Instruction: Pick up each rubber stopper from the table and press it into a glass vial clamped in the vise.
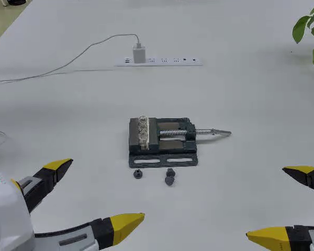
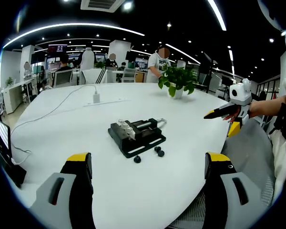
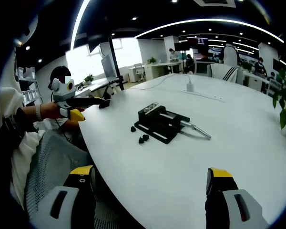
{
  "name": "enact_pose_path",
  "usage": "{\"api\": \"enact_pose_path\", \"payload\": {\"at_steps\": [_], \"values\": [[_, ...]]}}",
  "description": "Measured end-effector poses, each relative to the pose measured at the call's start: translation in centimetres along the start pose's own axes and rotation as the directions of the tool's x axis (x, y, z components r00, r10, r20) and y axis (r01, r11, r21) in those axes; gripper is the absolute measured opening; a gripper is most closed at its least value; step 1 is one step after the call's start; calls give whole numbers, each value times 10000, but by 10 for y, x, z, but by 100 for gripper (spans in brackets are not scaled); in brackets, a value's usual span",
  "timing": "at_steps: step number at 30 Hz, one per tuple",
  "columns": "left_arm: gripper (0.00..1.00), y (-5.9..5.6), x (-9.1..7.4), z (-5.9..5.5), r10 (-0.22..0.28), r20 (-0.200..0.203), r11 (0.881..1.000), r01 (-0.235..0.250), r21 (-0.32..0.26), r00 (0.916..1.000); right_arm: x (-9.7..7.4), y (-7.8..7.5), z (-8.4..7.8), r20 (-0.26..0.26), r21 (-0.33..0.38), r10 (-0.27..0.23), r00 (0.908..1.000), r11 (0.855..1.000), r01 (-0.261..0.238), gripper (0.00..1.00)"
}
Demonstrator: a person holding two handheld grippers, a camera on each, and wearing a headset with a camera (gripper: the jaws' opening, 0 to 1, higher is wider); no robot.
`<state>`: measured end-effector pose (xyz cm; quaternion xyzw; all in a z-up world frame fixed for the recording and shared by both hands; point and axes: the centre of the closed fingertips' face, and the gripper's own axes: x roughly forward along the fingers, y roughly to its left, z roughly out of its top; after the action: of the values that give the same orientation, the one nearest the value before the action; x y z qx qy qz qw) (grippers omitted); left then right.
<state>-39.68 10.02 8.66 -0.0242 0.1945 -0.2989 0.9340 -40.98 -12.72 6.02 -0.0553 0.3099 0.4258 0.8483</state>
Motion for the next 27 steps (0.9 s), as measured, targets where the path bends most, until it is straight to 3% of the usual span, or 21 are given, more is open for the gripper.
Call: {"api": "enact_pose_path", "payload": {"at_steps": [16, 27], "values": [[96, 1, -1, -1, -42, -131, 9997, 45, 249, 9999, 0, -1, -1, -69, -234, -8, 10000, 9997, 7, 95], [94, 0, 5, -8, -348, -731, 9975, 392, 593, 9967, -1, -4, -1, -130, -359, -47, 9999, 9993, 43, 94]]}}
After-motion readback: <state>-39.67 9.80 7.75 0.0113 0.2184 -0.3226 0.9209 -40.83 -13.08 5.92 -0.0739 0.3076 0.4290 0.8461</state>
